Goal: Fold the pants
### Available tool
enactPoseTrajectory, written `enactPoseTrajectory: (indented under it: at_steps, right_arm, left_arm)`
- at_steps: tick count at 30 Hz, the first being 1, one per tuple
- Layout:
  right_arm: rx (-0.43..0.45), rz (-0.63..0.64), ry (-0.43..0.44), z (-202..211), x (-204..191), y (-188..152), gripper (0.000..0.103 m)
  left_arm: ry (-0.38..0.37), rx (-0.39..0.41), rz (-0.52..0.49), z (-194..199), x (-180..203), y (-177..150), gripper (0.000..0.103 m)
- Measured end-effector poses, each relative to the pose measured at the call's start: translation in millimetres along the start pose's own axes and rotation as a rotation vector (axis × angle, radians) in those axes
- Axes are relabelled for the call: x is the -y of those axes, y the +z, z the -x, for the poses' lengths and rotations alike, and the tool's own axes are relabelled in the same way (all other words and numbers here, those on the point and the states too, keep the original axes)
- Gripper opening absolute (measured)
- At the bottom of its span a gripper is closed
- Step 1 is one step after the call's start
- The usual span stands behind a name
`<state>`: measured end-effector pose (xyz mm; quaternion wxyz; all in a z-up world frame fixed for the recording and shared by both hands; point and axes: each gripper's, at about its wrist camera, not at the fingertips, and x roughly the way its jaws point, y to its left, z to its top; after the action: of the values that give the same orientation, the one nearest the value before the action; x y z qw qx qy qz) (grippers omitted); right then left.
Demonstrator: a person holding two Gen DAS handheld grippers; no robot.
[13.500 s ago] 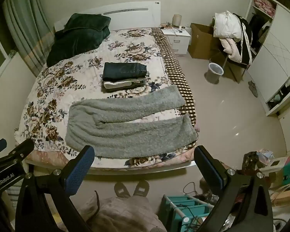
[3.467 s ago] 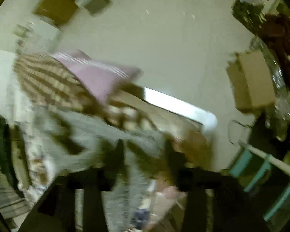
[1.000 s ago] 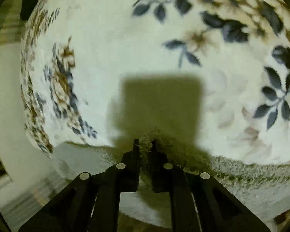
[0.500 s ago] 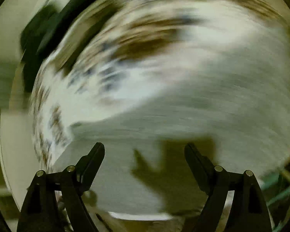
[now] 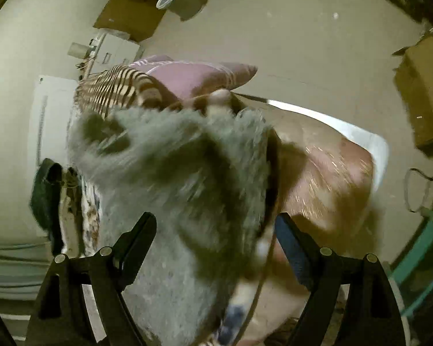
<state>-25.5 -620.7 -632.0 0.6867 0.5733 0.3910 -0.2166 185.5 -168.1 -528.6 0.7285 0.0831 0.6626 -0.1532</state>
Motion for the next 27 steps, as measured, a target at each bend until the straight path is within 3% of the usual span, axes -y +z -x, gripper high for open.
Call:
enactPoseTrajectory:
  at_steps: [3,5,9,12,15,20,21,23,27]
  right_arm:
    - [-0.021,0.095,0.036,-11,-8,8,0.085]
    - [0.002,0.173,0.074,-6,-22,6,0.077]
    - [0.030,0.294,0.118,5,-50,3,0.077]
    - [0.036,0.350,0.015,-3,-57,11,0.077]
    - [-0.001,0.295,-0.056,-16,-39,31,0.077]
    - [-0.013,0.280,-0.038,-17,-22,44,0.076]
    - [-0.012,0.295,-0.020,-17,-25,44,0.071]
    - [0.010,0.335,-0.020,-18,-36,43,0.023]
    - [0.082,0.369,-0.032,-1,-56,30,0.019]
  left_arm:
    - [0.020,-0.029,-0.012,-15,24,6,0.087]
    - [0.035,-0.038,-0.020,-22,35,10,0.087]
    - [0.051,-0.043,-0.031,-28,53,14,0.087]
    - [0.060,-0.048,-0.036,-32,64,16,0.087]
    - [0.069,-0.058,-0.034,-38,74,19,0.087]
    - [0.071,-0.075,-0.021,-44,86,11,0.087]
    - [0.072,-0.075,-0.018,-45,88,11,0.087]
    - [0.072,-0.072,-0.009,-47,89,10,0.087]
    - [0.053,-0.067,0.019,-44,86,9,0.087]
